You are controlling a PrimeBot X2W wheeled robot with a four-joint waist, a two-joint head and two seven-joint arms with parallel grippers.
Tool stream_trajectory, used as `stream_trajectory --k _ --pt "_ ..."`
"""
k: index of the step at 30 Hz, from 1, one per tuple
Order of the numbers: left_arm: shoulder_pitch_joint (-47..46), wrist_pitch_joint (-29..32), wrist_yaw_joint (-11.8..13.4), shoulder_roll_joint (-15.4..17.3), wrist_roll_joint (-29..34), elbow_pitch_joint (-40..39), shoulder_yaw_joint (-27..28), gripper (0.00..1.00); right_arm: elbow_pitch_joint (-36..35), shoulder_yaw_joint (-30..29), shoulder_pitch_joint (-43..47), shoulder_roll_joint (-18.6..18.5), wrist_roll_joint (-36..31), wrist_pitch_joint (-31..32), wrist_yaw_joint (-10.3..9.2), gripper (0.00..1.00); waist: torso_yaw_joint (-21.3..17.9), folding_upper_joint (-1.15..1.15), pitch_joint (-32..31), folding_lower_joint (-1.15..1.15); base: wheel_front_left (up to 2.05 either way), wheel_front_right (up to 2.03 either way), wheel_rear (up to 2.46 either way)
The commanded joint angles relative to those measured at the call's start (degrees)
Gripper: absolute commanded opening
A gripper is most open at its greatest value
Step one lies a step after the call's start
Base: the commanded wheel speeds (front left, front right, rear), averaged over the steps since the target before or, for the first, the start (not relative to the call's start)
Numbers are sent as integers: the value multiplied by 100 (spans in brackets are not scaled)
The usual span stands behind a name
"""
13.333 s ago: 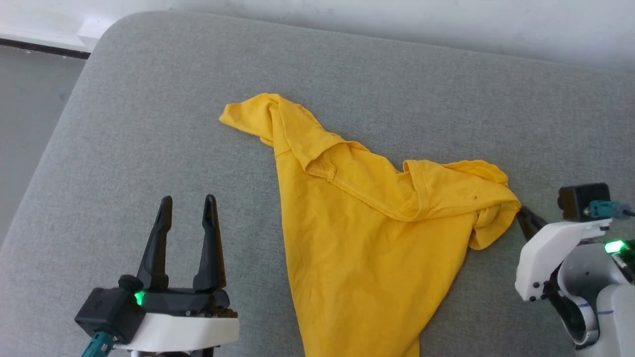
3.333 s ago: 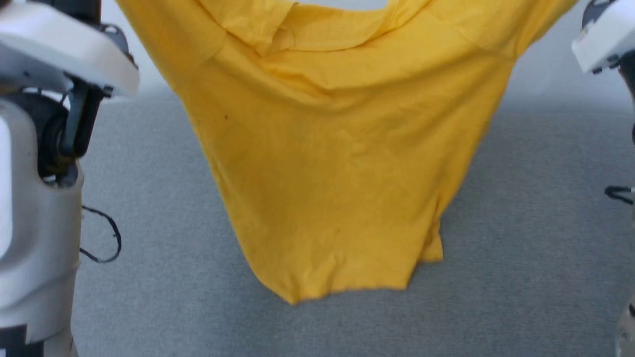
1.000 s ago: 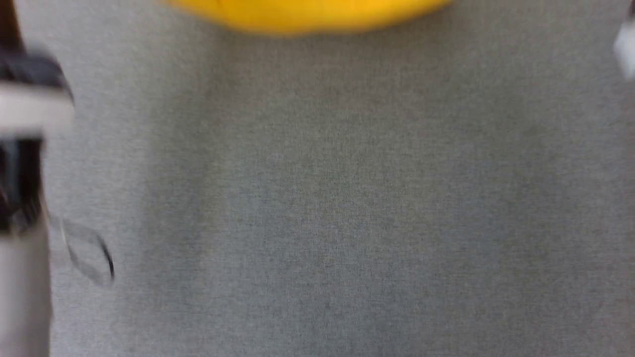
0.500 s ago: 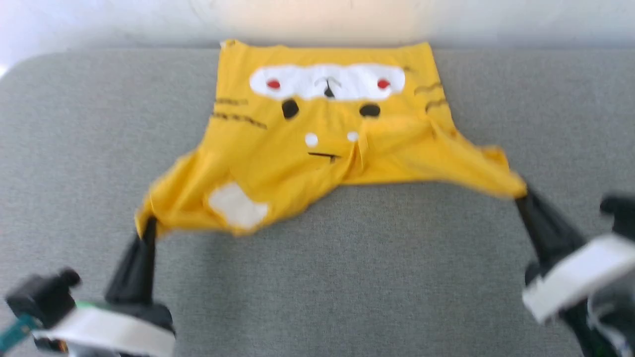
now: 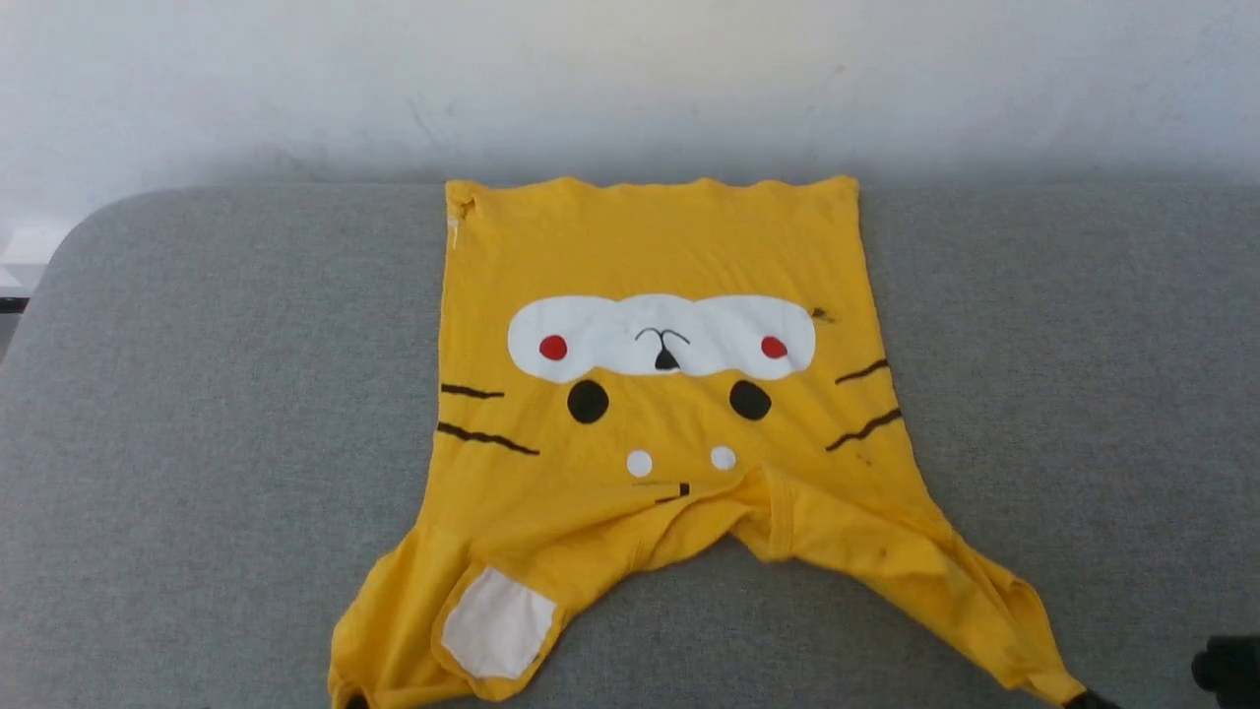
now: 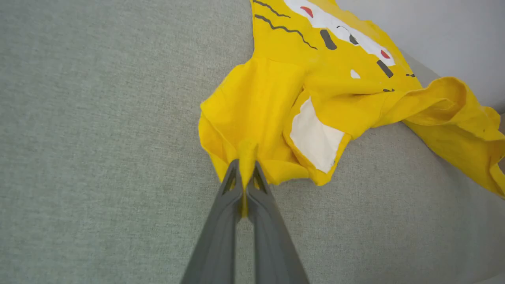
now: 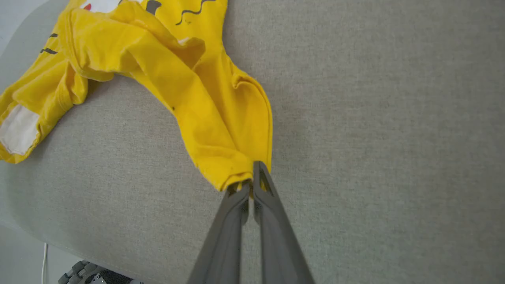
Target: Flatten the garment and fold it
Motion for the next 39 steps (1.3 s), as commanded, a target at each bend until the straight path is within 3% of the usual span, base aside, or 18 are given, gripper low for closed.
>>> stream_trajectory --k 1,12,18,19,20,21,26,32,34,39 --pt "94 77 24 65 -51 28 -8 0 72 -50 130 -6 48 42 -5 0 -32 0 -76 1 0 0 0" --pt "768 680 362 455 -79 -62 120 0 322 -310 1080 -99 38 908 -5 0 -71 0 -235 1 0 0 0" --pt "814 647 443 385 -109 -270 127 0 289 -291 1121 2 -2 1034 -5 0 -57 0 -331 1 0 0 0" --pt "808 644 451 371 -109 -294 116 0 291 -287 1091 26 -17 992 -5 11 -53 0 -348 1 0 0 0" --pt "800 638 453 355 -113 -319 104 0 289 -291 1045 45 -47 919 -5 48 -50 0 -366 1 0 0 0" --pt "796 629 456 340 -118 -343 96 0 295 -296 997 59 -74 866 -5 100 -43 0 -380 1 0 0 0" --pt "794 549 484 299 -116 -505 114 0 -191 -540 412 56 121 645 -5 100 14 0 -346 1 0 0 0" --pt "578 390 475 304 7 -799 125 0 -1122 -1010 -1537 -371 120 530 -5 100 165 0 178 1 0 0 0" --pt "441 355 441 293 41 -868 80 0 -1113 -950 -2356 -573 -62 684 -5 100 247 0 364 1 0 0 0" --pt "106 276 351 308 131 -1020 10 0 -238 -693 -4528 -418 -456 1111 -5 100 443 0 901 1 0 0 0"
